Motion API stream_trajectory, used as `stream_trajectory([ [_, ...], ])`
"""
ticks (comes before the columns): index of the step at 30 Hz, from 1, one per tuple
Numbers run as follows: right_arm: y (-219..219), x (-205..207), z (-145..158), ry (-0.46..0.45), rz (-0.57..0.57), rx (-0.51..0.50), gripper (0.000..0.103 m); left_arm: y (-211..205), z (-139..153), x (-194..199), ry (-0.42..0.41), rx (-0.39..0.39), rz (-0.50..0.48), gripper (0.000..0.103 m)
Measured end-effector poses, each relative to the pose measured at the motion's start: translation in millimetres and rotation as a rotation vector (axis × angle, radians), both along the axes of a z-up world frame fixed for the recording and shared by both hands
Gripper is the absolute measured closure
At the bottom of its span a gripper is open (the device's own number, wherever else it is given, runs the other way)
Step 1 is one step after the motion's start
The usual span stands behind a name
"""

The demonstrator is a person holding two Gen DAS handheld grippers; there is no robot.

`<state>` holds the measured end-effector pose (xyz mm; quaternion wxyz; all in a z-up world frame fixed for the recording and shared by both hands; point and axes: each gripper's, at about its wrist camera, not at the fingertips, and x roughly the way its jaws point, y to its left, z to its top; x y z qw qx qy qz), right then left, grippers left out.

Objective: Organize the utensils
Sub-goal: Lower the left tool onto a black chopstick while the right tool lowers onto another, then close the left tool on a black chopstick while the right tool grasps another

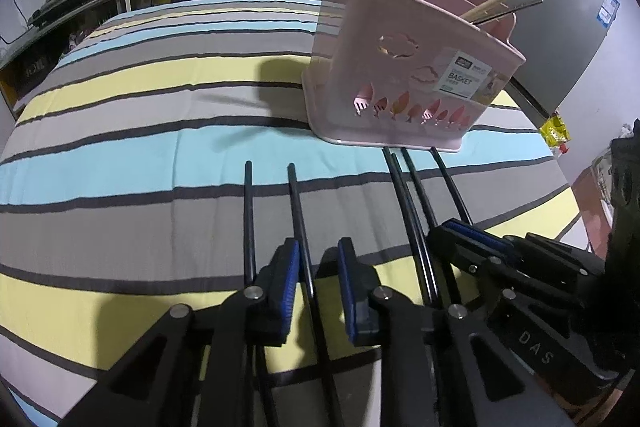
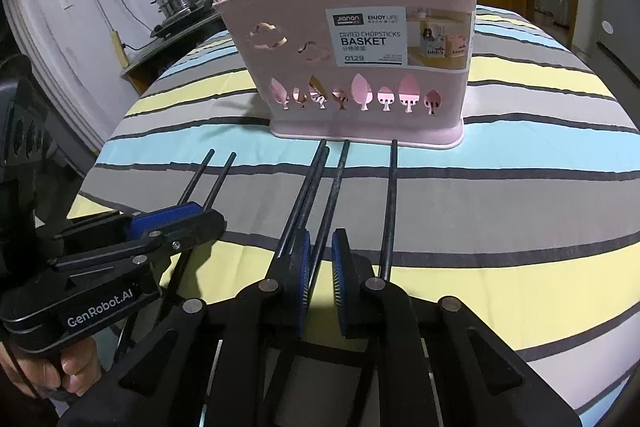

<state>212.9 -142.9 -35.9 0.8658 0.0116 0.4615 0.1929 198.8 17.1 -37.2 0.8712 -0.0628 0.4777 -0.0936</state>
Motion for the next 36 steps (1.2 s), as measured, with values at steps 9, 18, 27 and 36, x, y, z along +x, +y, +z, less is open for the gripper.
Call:
stream_trajectory([
  [9,-12.7,-20.0,1.2,0.026,-0.020,0.019,0.095,3.5,-1.8,-13.2,0.000,-0.011,0.006,0.096],
  [18,-10.2,-12.4,3.9,0.050,-0.018,0.002,0.095,3.8,-1.0,-5.3,0.034,-0.022,0.003,0.095],
  [27,-5.9,18.2,0.8,0.061,-0.026,0.017,0.095,-2.8,-1.4,17.1,0.035,0.002,-0.026,0.095],
  [36,-6.5,20.2,11.0,0.044,-0.009,0.030,0.097,-7.8,2.4,22.8,0.034,0.019,-0.050,0.097],
])
